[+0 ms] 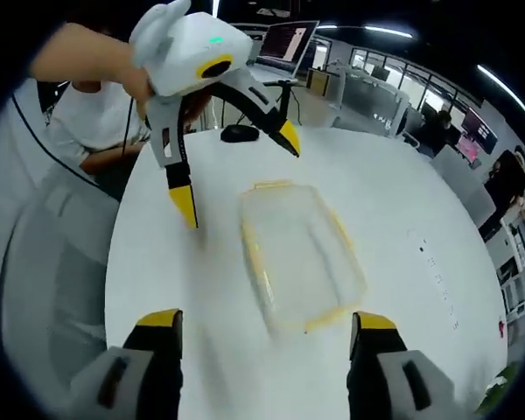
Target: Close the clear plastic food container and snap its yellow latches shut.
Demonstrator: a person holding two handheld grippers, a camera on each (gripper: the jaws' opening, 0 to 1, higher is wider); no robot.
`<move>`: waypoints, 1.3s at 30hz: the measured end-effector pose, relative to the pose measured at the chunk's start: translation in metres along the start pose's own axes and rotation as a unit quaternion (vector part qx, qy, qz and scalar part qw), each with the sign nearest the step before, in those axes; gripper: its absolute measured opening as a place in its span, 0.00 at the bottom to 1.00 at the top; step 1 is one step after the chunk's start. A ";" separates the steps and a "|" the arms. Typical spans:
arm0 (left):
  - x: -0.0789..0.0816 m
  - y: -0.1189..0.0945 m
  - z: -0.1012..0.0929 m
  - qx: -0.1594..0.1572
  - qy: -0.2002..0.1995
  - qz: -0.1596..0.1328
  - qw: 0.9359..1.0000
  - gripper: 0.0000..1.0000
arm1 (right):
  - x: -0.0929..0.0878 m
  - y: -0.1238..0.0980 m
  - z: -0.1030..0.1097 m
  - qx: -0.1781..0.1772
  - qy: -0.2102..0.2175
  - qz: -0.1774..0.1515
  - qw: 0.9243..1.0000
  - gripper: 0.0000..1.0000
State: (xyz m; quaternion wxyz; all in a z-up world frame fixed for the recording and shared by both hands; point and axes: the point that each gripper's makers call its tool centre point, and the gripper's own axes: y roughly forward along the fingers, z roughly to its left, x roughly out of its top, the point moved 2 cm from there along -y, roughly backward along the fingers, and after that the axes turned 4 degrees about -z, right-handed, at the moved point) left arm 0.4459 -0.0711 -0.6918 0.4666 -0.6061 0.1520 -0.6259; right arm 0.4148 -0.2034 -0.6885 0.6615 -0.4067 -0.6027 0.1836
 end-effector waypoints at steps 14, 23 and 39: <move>-0.005 -0.023 -0.020 0.018 -0.053 -0.067 0.996 0.89 | -0.007 -0.020 0.020 -0.037 0.066 -0.056 0.996 0.77; -0.017 -0.039 -0.036 0.035 -0.089 -0.095 0.991 0.89 | -0.011 -0.030 0.034 -0.061 0.081 -0.080 0.992 0.80; -0.027 -0.062 -0.061 0.062 -0.132 -0.137 0.980 0.91 | -0.022 -0.049 0.056 -0.119 0.121 -0.134 0.976 0.84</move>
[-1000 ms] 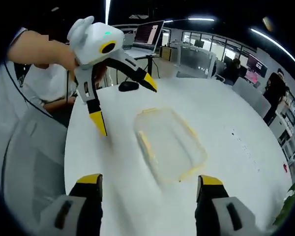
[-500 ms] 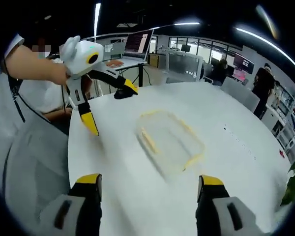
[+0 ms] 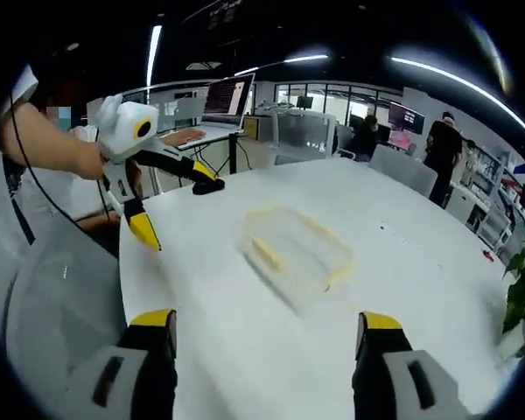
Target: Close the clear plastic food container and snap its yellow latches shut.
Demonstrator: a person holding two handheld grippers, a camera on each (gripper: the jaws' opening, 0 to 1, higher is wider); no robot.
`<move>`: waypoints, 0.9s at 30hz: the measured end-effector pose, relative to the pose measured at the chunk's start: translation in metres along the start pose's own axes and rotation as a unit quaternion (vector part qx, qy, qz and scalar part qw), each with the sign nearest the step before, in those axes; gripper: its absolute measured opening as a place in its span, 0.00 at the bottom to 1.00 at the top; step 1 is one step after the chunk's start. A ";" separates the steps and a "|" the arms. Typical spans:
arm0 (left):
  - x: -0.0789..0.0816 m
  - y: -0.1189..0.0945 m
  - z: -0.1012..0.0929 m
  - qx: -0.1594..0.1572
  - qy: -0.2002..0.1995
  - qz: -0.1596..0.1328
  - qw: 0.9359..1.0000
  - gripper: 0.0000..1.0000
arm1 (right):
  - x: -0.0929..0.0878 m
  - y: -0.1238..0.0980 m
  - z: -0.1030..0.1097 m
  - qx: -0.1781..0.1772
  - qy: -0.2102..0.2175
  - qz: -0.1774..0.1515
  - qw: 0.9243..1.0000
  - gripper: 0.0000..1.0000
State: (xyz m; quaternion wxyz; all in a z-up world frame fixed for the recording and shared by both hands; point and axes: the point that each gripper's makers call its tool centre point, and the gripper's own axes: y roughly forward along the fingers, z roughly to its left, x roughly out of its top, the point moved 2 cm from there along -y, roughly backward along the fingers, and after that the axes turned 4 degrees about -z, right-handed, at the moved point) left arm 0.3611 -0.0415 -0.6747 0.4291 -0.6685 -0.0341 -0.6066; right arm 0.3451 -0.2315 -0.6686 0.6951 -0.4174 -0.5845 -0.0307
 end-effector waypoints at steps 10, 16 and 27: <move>-0.016 -0.018 -0.011 0.019 -0.028 -0.013 0.999 0.92 | -0.012 -0.016 0.006 -0.040 0.020 -0.024 0.999 0.85; -0.027 -0.027 -0.015 0.020 -0.030 -0.006 0.999 0.91 | -0.019 -0.021 0.010 -0.051 0.033 -0.033 0.998 0.84; -0.037 -0.045 -0.024 0.027 -0.051 -0.022 0.998 0.91 | -0.034 -0.041 0.018 -0.070 0.031 -0.050 0.996 0.84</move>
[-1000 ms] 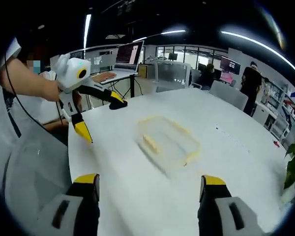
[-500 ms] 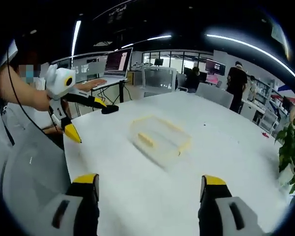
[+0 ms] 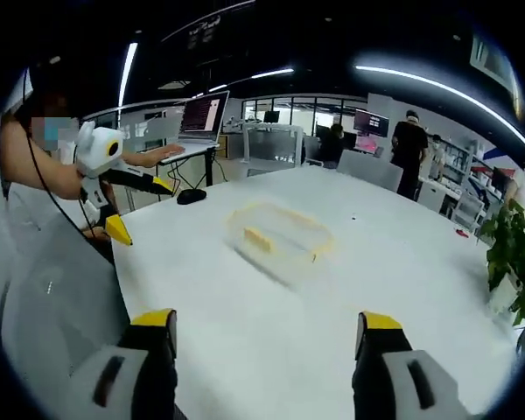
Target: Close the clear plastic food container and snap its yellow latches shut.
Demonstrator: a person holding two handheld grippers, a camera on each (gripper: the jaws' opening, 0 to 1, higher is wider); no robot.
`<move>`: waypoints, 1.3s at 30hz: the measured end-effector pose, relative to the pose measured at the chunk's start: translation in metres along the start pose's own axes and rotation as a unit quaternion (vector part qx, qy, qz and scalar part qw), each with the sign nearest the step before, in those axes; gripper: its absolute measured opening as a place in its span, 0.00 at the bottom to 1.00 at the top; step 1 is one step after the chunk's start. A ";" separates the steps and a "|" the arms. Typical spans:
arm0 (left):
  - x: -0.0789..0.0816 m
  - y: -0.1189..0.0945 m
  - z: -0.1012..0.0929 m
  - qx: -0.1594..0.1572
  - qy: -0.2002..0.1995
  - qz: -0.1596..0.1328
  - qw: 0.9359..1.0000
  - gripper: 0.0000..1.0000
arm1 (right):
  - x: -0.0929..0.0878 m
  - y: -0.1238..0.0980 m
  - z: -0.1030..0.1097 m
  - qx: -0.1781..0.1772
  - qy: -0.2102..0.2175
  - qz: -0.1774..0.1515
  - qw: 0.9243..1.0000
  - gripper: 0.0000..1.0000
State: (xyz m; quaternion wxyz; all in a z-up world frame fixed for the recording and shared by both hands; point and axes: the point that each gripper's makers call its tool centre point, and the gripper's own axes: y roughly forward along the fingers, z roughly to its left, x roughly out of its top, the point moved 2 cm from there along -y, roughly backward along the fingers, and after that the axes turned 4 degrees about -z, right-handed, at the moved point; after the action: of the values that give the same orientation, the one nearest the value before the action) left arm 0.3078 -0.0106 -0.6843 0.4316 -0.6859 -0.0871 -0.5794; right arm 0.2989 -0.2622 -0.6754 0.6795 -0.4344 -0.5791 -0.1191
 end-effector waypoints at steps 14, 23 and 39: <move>-0.026 -0.015 -0.011 0.011 -0.021 0.004 1.000 0.90 | -0.017 -0.016 0.001 -0.025 0.009 -0.010 1.000 0.82; -0.034 -0.019 -0.011 0.025 -0.037 -0.008 0.999 0.88 | -0.030 -0.015 0.006 -0.028 0.021 -0.005 0.999 0.82; -0.028 -0.019 -0.012 0.032 -0.040 -0.027 0.998 0.91 | -0.031 -0.015 0.008 -0.024 0.023 -0.009 0.999 0.81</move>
State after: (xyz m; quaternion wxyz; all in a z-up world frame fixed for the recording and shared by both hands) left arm 0.2785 0.0032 -0.6997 0.4335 -0.6919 -0.1411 -0.5600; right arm 0.2741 -0.2759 -0.6961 0.6810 -0.4423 -0.5642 -0.1495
